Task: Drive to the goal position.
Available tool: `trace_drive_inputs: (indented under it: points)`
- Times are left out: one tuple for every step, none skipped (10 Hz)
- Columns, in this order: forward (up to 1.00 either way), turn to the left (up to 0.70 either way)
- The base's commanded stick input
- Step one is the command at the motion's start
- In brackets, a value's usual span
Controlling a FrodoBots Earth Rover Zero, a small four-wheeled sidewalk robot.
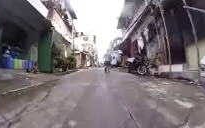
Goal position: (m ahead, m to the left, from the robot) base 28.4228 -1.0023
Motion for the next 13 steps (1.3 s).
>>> trace_drive_inputs:
  points:
    - [1.0, 0.0]
    - [1.0, 0.0]
    - [1.0, 0.0]
    - [1.0, 0.0]
    - [1.0, 0.0]
    - [1.0, 0.0]
    - [1.0, 0.0]
    - [1.0, 0.0]
    - [1.0, 0.0]
    - [1.0, 0.0]
    - [1.0, 0.0]
    - [1.0, 0.0]
    - [1.0, 0.0]
